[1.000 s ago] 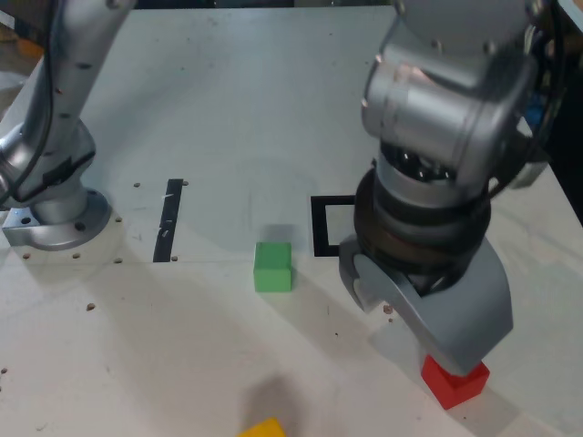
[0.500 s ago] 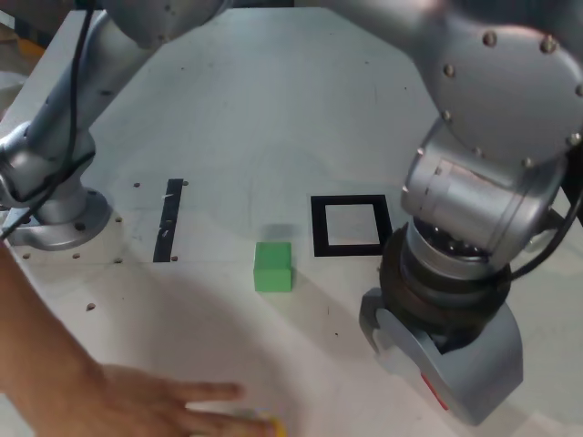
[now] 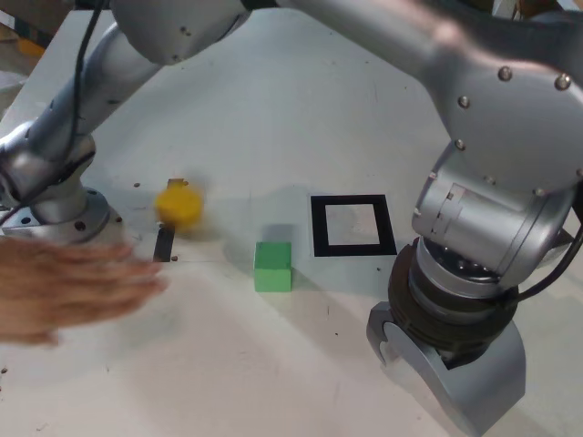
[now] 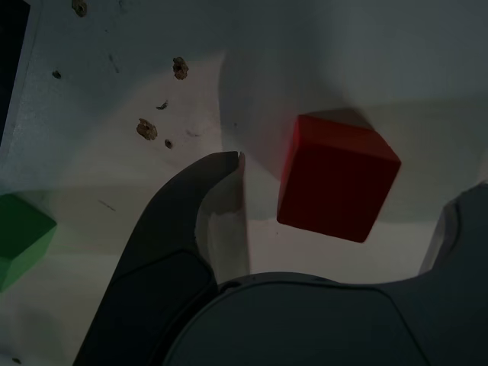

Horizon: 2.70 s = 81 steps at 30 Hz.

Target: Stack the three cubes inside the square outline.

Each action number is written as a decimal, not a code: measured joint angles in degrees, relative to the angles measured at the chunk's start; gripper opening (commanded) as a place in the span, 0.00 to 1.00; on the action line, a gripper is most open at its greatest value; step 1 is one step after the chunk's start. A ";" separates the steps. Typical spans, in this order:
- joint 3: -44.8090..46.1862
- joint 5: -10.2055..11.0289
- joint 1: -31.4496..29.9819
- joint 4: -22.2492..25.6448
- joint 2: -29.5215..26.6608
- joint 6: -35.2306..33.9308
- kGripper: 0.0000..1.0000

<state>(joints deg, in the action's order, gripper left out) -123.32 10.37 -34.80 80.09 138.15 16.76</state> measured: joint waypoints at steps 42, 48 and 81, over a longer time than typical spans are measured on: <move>1.68 0.14 4.47 6.84 -5.37 -4.34 0.30; 7.09 1.28 12.46 8.95 -13.74 -8.72 0.30; 40.15 -3.40 24.71 -16.17 -21.57 -27.79 0.30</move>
<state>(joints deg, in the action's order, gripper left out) -83.18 6.97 -10.09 63.92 116.58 -11.03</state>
